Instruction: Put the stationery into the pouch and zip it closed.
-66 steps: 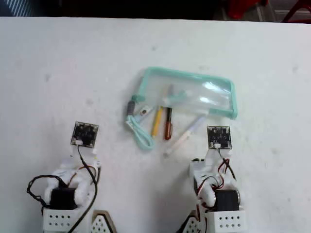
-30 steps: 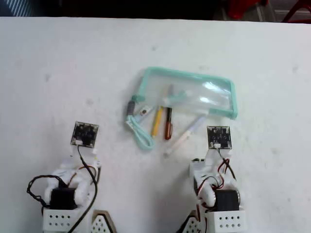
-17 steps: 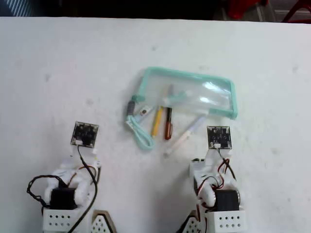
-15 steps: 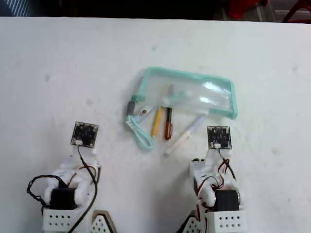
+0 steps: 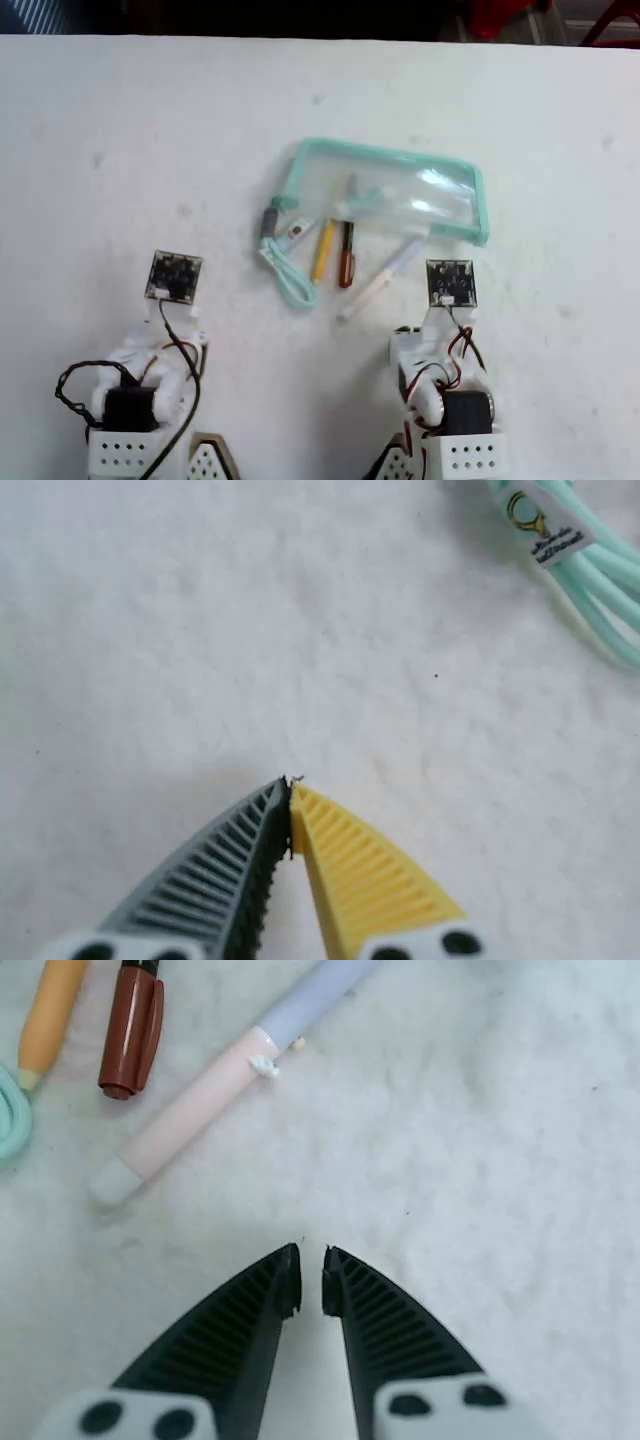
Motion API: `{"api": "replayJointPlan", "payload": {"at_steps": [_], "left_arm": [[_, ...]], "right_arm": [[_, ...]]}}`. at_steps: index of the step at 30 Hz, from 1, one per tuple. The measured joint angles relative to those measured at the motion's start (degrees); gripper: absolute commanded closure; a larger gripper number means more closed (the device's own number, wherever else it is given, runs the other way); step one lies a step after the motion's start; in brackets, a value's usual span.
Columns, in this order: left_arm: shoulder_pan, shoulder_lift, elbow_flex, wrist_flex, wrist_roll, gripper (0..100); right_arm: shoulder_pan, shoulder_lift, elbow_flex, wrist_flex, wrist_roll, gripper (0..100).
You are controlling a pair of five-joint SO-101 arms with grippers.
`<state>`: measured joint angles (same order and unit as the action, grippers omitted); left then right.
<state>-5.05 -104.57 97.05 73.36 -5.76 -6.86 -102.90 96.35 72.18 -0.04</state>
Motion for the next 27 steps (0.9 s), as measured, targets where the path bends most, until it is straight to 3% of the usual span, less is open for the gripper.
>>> {"api": "replayJointPlan", "payload": {"at_steps": [5, 11, 19, 27], "left_arm": [[0.0, 0.0, 0.0, 0.0, 0.0, 98], [-1.8, 0.1, 0.0, -8.3, 0.0, 98], [-4.9, 0.1, 0.0, -13.0, -0.2, 98], [-4.9, 0.1, 0.0, -25.7, -7.2, 98]], "right_arm": [[0.0, 0.0, 0.0, 0.0, 0.0, 95.4], [0.0, 0.0, 0.0, 0.0, 0.0, 95.4], [0.0, 0.0, 0.0, 0.0, 0.0, 95.3], [0.0, 0.0, 0.0, 0.0, 0.0, 95.3]]}}
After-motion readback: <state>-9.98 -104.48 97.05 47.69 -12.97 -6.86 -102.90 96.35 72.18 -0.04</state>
